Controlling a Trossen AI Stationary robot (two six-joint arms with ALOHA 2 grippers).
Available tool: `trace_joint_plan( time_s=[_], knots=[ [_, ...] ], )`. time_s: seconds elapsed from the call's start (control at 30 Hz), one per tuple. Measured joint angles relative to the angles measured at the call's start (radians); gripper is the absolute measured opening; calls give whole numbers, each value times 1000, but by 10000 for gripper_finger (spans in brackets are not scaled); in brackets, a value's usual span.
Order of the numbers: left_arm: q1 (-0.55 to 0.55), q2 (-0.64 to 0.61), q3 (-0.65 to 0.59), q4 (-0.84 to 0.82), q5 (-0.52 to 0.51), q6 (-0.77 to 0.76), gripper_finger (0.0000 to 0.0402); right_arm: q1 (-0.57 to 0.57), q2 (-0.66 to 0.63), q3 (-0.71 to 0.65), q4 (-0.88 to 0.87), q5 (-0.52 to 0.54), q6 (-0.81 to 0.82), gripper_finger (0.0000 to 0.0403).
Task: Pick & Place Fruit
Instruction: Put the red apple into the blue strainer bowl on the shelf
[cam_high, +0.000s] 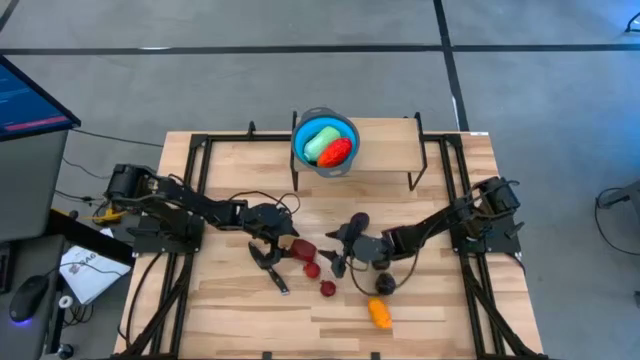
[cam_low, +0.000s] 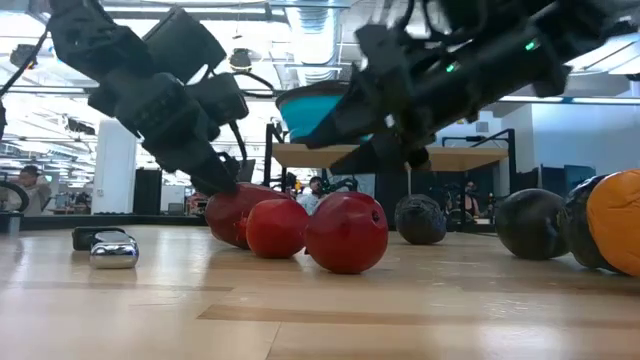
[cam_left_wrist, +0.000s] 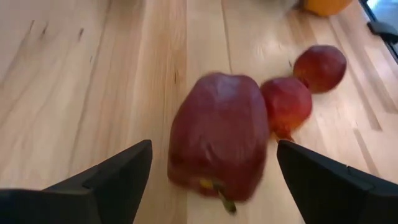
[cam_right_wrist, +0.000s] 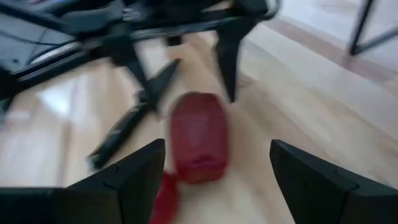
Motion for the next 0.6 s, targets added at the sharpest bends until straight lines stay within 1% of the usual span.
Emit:
trace_joint_plan(
  time_s=[0.17, 0.27, 0.37, 0.53, 0.6],
  knots=[
    [0, 79, -1, 92, 0, 0, 344, -34, -1, 0, 1, -67, 15, 283],
    [0, 106, -1, 124, 20, 2, 336, -35, -1, 0, 2, -86, 15, 283],
    [0, 114, -1, 130, 33, 3, 310, -36, -1, 0, -16, -144, 15, 283],
    [0, 90, -1, 137, 45, 4, 235, -48, -1, 0, -29, -202, 42, 283],
    [0, 59, -1, 136, 48, -5, 234, -61, -1, 0, -29, -220, 38, 283]
  ],
)
